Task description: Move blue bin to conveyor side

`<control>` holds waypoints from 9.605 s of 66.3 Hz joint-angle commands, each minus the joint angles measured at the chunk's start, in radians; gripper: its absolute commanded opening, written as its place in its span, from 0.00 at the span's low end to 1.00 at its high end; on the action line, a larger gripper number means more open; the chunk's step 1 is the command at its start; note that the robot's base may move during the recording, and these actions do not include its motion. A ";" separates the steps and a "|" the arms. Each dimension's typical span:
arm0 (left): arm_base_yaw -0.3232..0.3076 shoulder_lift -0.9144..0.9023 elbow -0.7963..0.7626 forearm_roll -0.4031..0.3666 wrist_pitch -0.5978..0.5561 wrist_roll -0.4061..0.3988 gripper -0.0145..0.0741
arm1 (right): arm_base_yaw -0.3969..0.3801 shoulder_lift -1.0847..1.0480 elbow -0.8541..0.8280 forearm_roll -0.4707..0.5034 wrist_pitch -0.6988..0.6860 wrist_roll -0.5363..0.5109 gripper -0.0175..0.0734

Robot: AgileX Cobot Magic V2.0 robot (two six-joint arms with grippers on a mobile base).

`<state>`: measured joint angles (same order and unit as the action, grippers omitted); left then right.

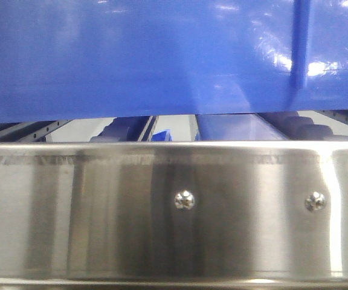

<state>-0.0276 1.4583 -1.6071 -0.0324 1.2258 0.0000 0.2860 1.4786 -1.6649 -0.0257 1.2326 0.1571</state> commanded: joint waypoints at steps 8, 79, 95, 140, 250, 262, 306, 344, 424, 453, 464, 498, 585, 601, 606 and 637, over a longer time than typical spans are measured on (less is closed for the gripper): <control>0.005 -0.005 0.001 -0.010 -0.016 -0.011 0.65 | 0.002 0.003 -0.007 -0.006 -0.011 0.000 0.74; -0.142 -0.045 -0.107 0.082 -0.035 -0.023 0.14 | 0.002 -0.104 -0.011 -0.010 -0.011 0.000 0.10; -0.235 -0.047 -0.233 0.171 -0.005 -0.108 0.14 | 0.002 -0.185 -0.011 -0.040 -0.011 -0.001 0.10; -0.239 -0.180 -0.241 0.168 -0.005 -0.108 0.14 | 0.002 -0.292 -0.011 -0.051 -0.021 -0.001 0.10; -0.235 -0.275 -0.059 0.179 -0.005 -0.116 0.14 | 0.002 -0.292 -0.011 -0.017 -0.074 -0.001 0.10; -0.235 -0.275 -0.059 0.179 -0.005 -0.116 0.14 | 0.002 -0.292 -0.011 -0.017 -0.074 -0.001 0.10; -0.235 -0.275 -0.059 0.179 -0.005 -0.116 0.14 | 0.002 -0.292 -0.011 -0.017 -0.084 -0.001 0.10; -0.235 -0.275 -0.059 0.179 -0.005 -0.116 0.14 | 0.002 -0.292 -0.011 -0.017 -0.115 -0.001 0.10; -0.235 -0.275 -0.059 0.179 -0.005 -0.116 0.14 | 0.002 -0.292 -0.011 -0.017 -0.115 -0.001 0.10; -0.235 -0.275 -0.059 0.179 -0.005 -0.116 0.14 | 0.002 -0.292 -0.011 -0.017 -0.115 -0.001 0.10; -0.235 -0.275 -0.059 0.179 -0.005 -0.116 0.14 | 0.002 -0.292 -0.011 -0.017 -0.115 -0.001 0.10; -0.235 -0.275 -0.059 0.179 -0.005 -0.116 0.14 | 0.002 -0.292 -0.011 -0.017 -0.115 -0.001 0.10; -0.235 -0.275 -0.059 0.179 -0.005 -0.116 0.14 | 0.002 -0.292 -0.011 -0.017 -0.115 -0.001 0.10; -0.235 -0.275 -0.059 0.179 -0.005 -0.116 0.14 | 0.002 -0.292 -0.011 -0.017 -0.115 -0.001 0.10; -0.235 -0.275 -0.059 0.179 -0.005 -0.116 0.14 | 0.002 -0.292 -0.011 -0.017 -0.115 -0.001 0.10; -0.235 -0.275 -0.059 0.179 -0.005 -0.116 0.14 | 0.002 -0.292 -0.011 -0.017 -0.118 -0.001 0.10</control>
<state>-0.2518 1.2033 -1.6511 0.1792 1.2982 -0.1321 0.2839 1.2101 -1.6626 -0.0397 1.2309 0.1662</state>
